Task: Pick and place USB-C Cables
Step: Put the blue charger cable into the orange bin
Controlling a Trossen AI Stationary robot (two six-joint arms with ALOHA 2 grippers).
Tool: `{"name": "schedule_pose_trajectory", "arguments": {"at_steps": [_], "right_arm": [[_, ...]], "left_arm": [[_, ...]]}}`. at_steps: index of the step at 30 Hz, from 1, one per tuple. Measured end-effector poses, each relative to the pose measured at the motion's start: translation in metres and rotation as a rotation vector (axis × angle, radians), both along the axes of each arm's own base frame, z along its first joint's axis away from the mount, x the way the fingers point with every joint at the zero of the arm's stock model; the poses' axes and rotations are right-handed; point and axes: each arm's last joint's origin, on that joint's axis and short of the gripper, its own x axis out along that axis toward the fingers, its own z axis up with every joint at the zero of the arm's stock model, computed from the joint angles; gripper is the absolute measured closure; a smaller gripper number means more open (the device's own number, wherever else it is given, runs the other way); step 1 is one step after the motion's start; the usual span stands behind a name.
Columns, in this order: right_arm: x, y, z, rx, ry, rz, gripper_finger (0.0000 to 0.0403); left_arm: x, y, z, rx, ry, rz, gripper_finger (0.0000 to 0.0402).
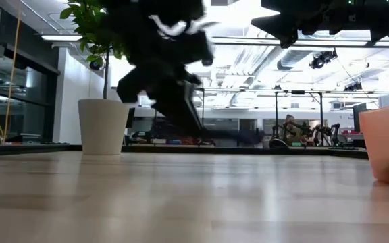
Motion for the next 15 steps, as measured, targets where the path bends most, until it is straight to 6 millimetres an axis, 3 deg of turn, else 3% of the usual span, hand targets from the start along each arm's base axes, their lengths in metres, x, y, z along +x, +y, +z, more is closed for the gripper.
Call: {"name": "schedule_pose_trajectory", "arguments": {"at_steps": [4, 8, 15], "right_arm": [[0.0, 0.0, 0.0, -0.012, -0.003, 0.0, 0.0153], [0.0, 0.0, 0.0, -0.01, -0.002, 0.0, 0.0153], [0.001, 0.0, 0.0, 0.011, -0.014, 0.0, 0.0153]], "left_arm": [[-0.046, 0.013, 0.017, -0.018, -0.153, 0.083, 0.0401], [-0.086, 0.023, 0.037, -0.033, -0.468, 0.133, 0.0401], [-0.126, 0.034, 0.049, -0.151, -1.044, 0.187, 0.0401]]}}
